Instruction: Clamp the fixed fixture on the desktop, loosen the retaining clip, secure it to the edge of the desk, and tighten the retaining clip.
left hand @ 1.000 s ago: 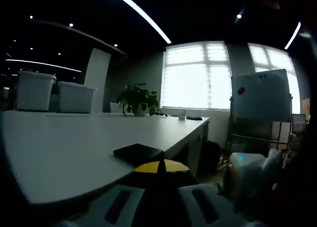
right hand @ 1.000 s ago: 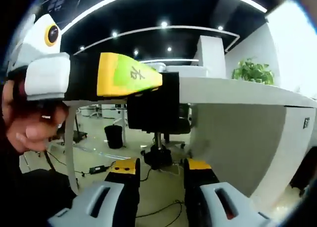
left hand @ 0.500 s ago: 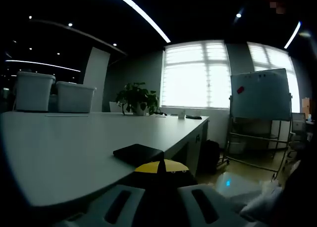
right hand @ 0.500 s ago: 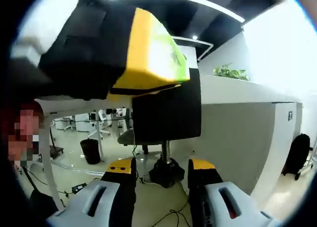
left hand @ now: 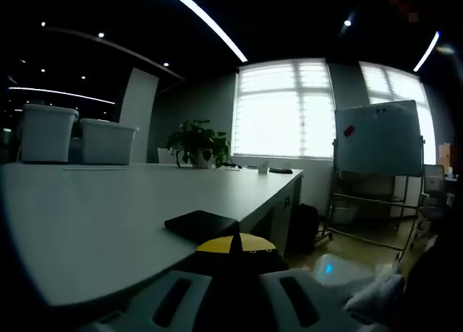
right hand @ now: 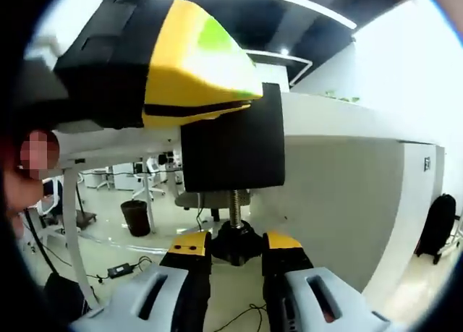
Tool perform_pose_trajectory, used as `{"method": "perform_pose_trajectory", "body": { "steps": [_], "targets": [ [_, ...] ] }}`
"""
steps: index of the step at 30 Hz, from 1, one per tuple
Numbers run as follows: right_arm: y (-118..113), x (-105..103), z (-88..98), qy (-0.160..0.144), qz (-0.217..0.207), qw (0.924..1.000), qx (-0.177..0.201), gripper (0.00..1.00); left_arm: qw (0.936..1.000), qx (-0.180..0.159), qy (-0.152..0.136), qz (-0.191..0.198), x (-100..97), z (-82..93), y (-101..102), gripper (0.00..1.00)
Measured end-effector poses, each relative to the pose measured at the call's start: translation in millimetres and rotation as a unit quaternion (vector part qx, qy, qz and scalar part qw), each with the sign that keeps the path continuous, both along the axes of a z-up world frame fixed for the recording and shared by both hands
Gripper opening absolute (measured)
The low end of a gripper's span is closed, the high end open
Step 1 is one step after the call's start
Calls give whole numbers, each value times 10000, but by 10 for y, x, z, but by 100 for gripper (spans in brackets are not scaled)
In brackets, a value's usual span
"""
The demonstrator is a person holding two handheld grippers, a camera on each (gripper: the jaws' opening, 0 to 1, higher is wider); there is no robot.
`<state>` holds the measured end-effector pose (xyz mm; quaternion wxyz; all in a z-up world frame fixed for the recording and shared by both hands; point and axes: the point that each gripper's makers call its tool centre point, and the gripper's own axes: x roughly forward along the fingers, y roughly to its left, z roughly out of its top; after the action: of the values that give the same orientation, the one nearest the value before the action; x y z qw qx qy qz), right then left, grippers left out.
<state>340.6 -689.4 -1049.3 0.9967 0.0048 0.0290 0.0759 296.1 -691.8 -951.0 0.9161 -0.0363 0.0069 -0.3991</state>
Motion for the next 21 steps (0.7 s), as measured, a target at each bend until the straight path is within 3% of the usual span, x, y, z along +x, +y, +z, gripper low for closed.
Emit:
{"method": "perform_pose_trajectory", "body": {
  "steps": [3, 7, 10, 12, 13, 21],
  "targets": [
    [40, 12, 2, -69, 811, 9967, -13, 25, 10000, 15, 16, -14, 0, -1, -2, 1],
    [98, 47, 12, -155, 1883, 9820, -72, 25, 10000, 33, 39, -21, 6, -2, -4, 1],
    [156, 147, 17, 22, 2270, 9736, 226, 25, 9998, 169, -3, -95, -18, -21, -39, 1],
    [232, 126, 53, -187, 2775, 9605, -7, 25, 9998, 195, -27, -99, -14, -14, -38, 1],
    [222, 107, 41, -100, 2938, 9557, 150, 25, 9998, 201, -14, -93, -7, -8, -37, 1],
    [202, -61, 15, -110, 4111, 9115, 35, 25, 9998, 157, 115, -52, 78, -37, -58, 1]
  ]
}}
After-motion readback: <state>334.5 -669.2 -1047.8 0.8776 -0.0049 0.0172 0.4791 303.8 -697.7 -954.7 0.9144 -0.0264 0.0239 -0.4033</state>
